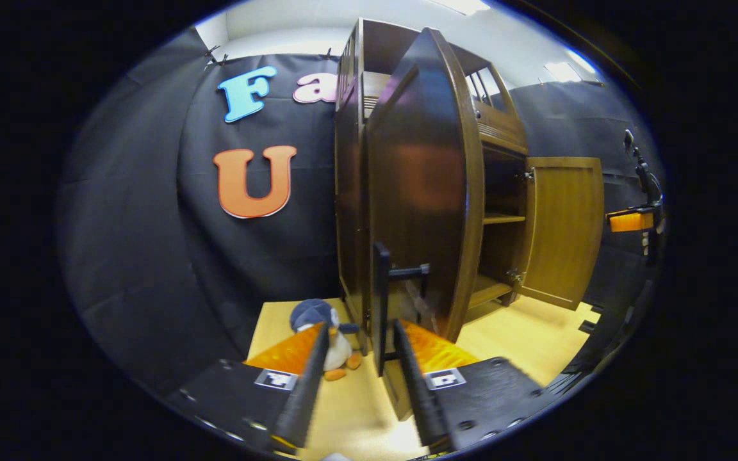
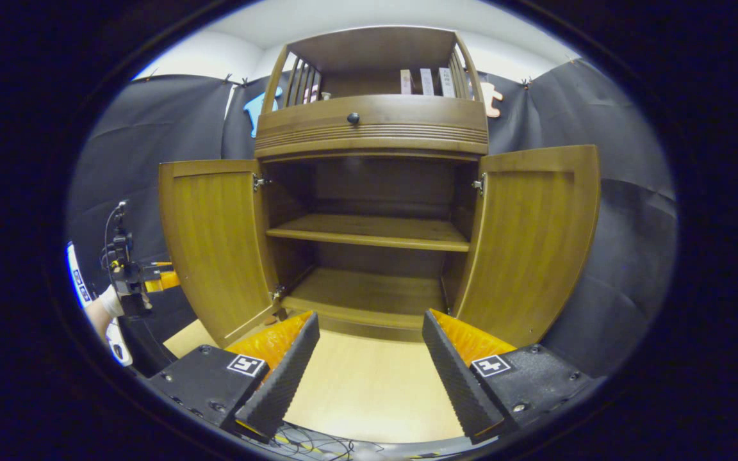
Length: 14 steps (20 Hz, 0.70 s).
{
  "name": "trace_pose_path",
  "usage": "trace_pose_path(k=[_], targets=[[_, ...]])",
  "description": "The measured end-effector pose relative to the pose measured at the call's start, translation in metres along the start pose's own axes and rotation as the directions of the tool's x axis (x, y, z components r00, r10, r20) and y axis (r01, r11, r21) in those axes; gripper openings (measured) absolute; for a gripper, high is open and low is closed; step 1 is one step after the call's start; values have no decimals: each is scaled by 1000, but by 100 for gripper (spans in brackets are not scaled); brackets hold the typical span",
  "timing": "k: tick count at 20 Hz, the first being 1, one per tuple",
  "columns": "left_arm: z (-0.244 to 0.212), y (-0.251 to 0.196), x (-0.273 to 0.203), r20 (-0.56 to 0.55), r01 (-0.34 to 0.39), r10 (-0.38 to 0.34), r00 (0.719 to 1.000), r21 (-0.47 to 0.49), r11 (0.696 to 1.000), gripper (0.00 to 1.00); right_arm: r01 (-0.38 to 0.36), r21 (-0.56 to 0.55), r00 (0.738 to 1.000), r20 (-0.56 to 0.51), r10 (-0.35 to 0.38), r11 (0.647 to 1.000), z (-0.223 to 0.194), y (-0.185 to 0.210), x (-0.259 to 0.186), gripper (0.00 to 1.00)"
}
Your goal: Open the right door of the double-door shoe cabinet with the right hand, and open the left door with the left hand.
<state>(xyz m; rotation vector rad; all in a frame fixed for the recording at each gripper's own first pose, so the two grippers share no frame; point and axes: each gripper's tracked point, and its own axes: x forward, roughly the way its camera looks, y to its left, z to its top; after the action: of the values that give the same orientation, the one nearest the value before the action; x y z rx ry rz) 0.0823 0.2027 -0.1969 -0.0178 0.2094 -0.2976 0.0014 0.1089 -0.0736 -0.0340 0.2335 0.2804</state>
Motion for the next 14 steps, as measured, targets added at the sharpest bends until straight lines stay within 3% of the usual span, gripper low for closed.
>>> trace_pose_path(k=[2, 5, 9, 14], targets=[[-5, 13, -15, -5, -70, 70, 998, -4, 998, 100, 6, -7, 1000, 5, -6, 1000, -1, -2, -1, 100], [-5, 28, -39, -3, -191, 191, 982, -24, 981, 98, 16, -6, 1000, 14, -16, 1000, -3, -7, -2, 100], [10, 30, -76, 23, -364, 365, 931, -20, 931, 97, 28, 20, 999, 31, -29, 999, -2, -13, -2, 100], [57, -9, -89, 49, -405, 405, 913, -7, 914, 97, 37, 33, 998, 44, -38, 999, -5, -17, -1, 100]])
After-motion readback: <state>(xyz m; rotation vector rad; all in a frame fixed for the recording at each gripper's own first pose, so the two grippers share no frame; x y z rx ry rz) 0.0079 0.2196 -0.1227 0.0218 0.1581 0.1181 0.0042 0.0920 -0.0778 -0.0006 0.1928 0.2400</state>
